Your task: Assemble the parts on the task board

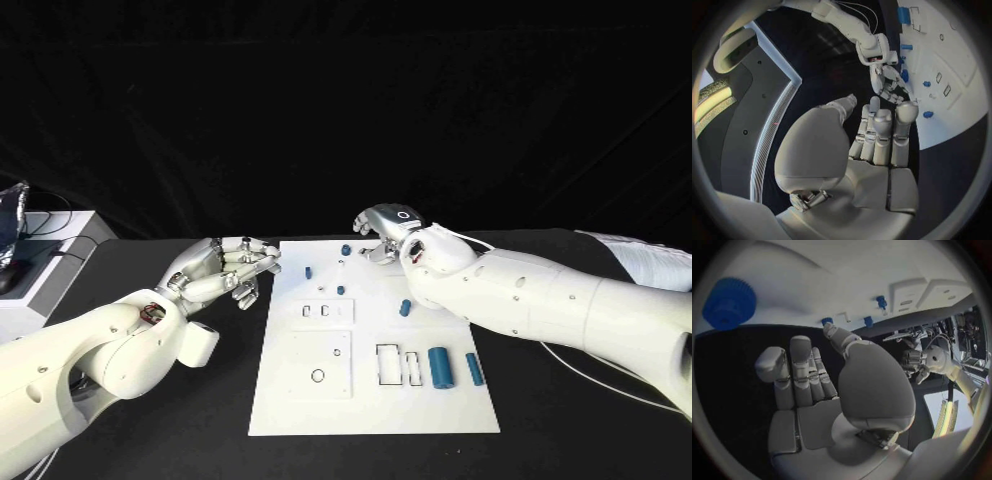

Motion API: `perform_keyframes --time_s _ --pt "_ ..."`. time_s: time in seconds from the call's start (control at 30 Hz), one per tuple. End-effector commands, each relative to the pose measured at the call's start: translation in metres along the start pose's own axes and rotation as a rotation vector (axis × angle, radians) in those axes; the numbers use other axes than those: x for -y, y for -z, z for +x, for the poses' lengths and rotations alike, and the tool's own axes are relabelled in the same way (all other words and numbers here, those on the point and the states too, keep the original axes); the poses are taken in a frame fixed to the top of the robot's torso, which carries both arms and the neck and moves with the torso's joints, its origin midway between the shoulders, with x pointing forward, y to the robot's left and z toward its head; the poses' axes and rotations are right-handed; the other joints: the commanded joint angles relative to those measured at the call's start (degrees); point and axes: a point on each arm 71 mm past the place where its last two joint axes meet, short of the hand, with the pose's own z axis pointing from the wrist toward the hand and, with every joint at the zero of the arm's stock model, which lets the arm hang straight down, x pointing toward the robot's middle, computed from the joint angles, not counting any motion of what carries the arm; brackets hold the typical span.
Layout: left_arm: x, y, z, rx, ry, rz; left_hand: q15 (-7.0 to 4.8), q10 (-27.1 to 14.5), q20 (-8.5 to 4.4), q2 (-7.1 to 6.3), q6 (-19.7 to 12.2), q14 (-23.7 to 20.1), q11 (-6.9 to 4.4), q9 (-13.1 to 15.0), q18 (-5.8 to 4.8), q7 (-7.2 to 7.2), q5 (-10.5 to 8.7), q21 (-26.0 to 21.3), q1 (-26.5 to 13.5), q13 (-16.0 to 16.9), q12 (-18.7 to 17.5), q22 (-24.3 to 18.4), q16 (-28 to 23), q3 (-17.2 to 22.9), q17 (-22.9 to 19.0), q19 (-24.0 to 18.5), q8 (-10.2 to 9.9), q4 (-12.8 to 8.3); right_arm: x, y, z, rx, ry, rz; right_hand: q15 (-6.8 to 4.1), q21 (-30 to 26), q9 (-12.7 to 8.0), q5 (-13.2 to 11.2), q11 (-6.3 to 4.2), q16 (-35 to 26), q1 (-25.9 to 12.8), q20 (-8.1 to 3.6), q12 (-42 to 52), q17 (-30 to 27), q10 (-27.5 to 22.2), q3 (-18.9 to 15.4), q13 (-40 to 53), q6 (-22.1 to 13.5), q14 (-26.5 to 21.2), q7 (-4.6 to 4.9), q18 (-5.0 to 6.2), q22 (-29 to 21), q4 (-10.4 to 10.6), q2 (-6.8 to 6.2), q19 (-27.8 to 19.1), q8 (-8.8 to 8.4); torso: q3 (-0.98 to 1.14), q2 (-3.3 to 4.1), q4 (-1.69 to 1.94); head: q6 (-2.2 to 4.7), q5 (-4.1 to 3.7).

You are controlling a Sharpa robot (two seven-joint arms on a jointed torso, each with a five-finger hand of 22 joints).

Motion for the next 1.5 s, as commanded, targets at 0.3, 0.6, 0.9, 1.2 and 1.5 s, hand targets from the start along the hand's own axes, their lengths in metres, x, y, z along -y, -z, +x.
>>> perform_keyframes --time_s 0.3,0.6,0.9,1.2,1.5 --pt "-0.001 0.001 -0.005 -0.002 0.007 0.008 0.3 -0.6 0.1 0.26 -0.4 -1.1 -0.03 0.0 -0.75 -0.08 -0.02 -0.1 -0.4 -0.1 -0.5 -0.7 -1.3 0.4 -1.5 -0.9 -0.5 -0.1 0.051 0.025 -0.035 0.019 -0.188 0.066 -1.26 7.2 0.6 5.6 -1.61 7.9 1.2 -1.08 8.0 10.0 12.3 -2.4 5.1 2.1 3.4 -0.18 -1.14 9.7 2.2 -1.02 5.8 0.22 0.17 -0.91 -1.57 0.24 0.58" --pt "-0.005 0.002 -0.005 -0.002 0.013 -0.001 0.3 -0.6 0.11 0.27 -0.4 -1.1 -0.04 0.0 -0.73 -0.09 -0.02 -0.1 -0.4 -0.1 -0.6 -0.8 -1.4 0.4 -1.5 -1.0 -0.5 -0.1 0.081 0.031 -0.035 -0.096 -0.17 0.143 -1.47 13.8 1.1 7.3 -2.21 29.6 1.2 -1.38 77.8 47.9 24.3 -7.2 74.9 2.4 9.4 -0.72 -3.03 19.1 4.3 -1.07 10.3 0.69 0.66 -1.12 -1.98 -0.05 0.59" --pt "-0.007 0.003 -0.004 -0.004 0.017 -0.005 0.3 -0.6 0.12 0.27 -0.4 -1.2 -0.04 -0.1 -0.74 -0.09 -0.02 -0.1 -0.3 -0.2 -0.6 -0.7 -1.4 0.5 -1.6 -1.0 -0.6 -0.2 0.084 0.031 -0.027 -0.193 -0.168 0.208 -0.56 18.4 1.1 8.7 -1.41 33.4 1.4 -0.59 83.9 57.3 29.7 -10.4 82.7 1.1 11.2 -0.11 -4.39 24.9 6.6 -0.43 13.7 1.0 0.68 -1.06 -1.92 -0.3 -0.04" --pt "-0.009 0.002 -0.003 -0.006 0.019 -0.008 0.3 -0.6 0.12 0.27 -0.4 -1.2 -0.04 -0.1 -0.74 -0.09 -0.02 -0.1 -0.3 -0.2 -0.6 -0.7 -1.4 0.5 -1.6 -1.0 -0.6 -0.2 0.089 0.026 -0.023 -0.216 -0.191 0.289 -0.1 20.8 1.0 9.3 -0.95 33.4 1.5 -0.16 84.9 57.3 30.9 -13.0 84.2 -0.3 11.2 0.35 -5.16 27.8 8.2 -0.12 15.5 0.81 0.5 -1.02 -1.76 -0.42 -0.71" --pt "-0.01 0.002 -0.003 -0.007 0.021 -0.01 0.29 -0.7 0.12 0.3 -0.4 -1.1 -0.05 -0.1 -0.75 -0.09 -0.02 0.0 -0.3 -0.2 -0.7 -0.6 -1.4 0.6 -1.5 -1.0 -0.6 -0.2 0.085 0.02 -0.019 -0.216 -0.197 0.3 0.08 20.8 0.9 9.2 -0.75 33.4 2.0 0.01 85.0 57.3 31.0 -13.8 84.3 -1.0 11.2 0.56 -5.17 27.9 8.8 0.33 15.5 0.65 0.5 -1.07 -1.7 -0.7 -0.73"
